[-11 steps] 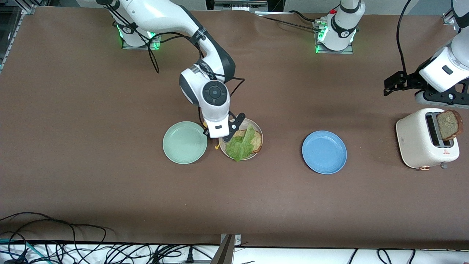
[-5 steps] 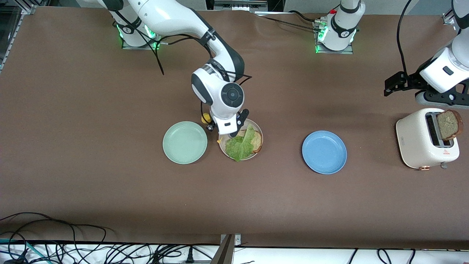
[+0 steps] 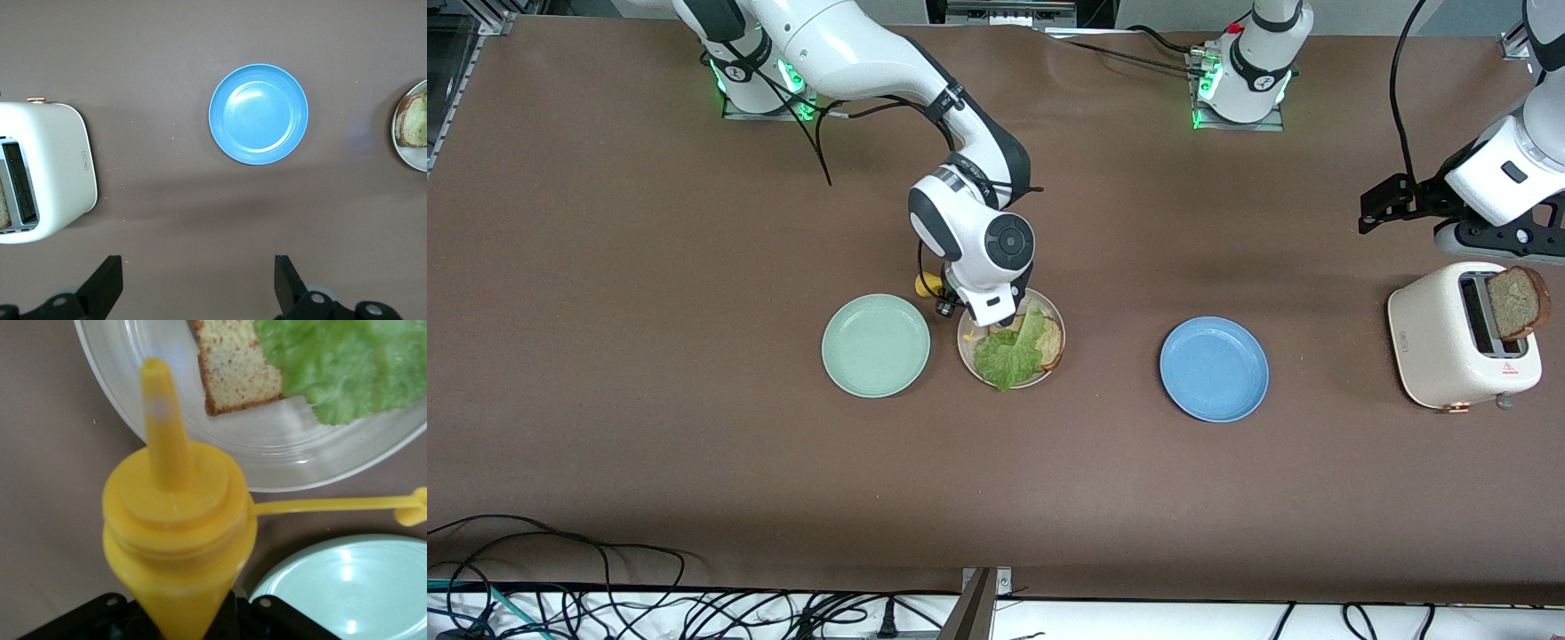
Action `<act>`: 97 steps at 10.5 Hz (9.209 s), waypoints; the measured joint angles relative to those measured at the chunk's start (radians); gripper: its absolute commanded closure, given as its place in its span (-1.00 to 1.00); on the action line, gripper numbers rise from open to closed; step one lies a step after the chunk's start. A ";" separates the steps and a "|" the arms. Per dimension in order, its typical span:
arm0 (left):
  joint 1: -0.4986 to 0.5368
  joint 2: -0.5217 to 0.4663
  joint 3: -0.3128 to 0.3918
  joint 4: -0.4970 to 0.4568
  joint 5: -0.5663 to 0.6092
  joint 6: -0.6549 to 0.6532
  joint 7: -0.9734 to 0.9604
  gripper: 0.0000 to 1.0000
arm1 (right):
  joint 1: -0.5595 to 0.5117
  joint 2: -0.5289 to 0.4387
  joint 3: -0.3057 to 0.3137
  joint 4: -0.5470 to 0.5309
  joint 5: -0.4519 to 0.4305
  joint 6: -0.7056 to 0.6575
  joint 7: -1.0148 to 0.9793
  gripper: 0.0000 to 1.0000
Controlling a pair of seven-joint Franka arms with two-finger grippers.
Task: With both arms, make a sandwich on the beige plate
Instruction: 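Tilt the mustard bottle over the lettuce with the right gripper, then carry the mustard bottle back beside the light green plate, then lower the mustard bottle onto the table and open the right gripper, then withdraw the right gripper away from the mustard bottle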
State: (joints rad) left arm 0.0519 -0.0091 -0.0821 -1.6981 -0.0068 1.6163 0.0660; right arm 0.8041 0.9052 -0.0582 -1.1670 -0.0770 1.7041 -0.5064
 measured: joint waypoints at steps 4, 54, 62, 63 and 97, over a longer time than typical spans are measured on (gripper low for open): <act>0.000 0.000 0.000 0.000 0.000 0.000 0.000 -1.00 | 0.000 0.035 -0.002 0.011 0.000 -0.028 -0.105 1.00; 0.001 0.001 0.000 0.000 -0.001 0.000 0.000 -1.00 | -0.709 -0.338 -0.057 -0.736 0.993 0.402 -1.874 0.81; 0.001 0.001 0.000 0.000 -0.001 0.000 0.000 -1.00 | -0.710 -0.336 -0.074 -0.726 1.008 0.392 -1.874 -0.72; 0.001 0.001 0.000 0.000 -0.001 0.000 0.000 -1.00 | -0.711 -0.336 -0.083 -0.721 1.008 0.392 -1.874 -0.72; 0.446 0.312 0.024 0.089 0.101 0.225 0.332 -0.91 | -0.798 -0.894 0.044 -0.496 0.030 -0.228 0.461 -1.00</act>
State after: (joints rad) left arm 0.4979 0.3034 -0.0584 -1.6089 0.0945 1.8410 0.3979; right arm 0.0062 0.0108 -0.0141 -1.6627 -0.0471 1.4762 -0.0457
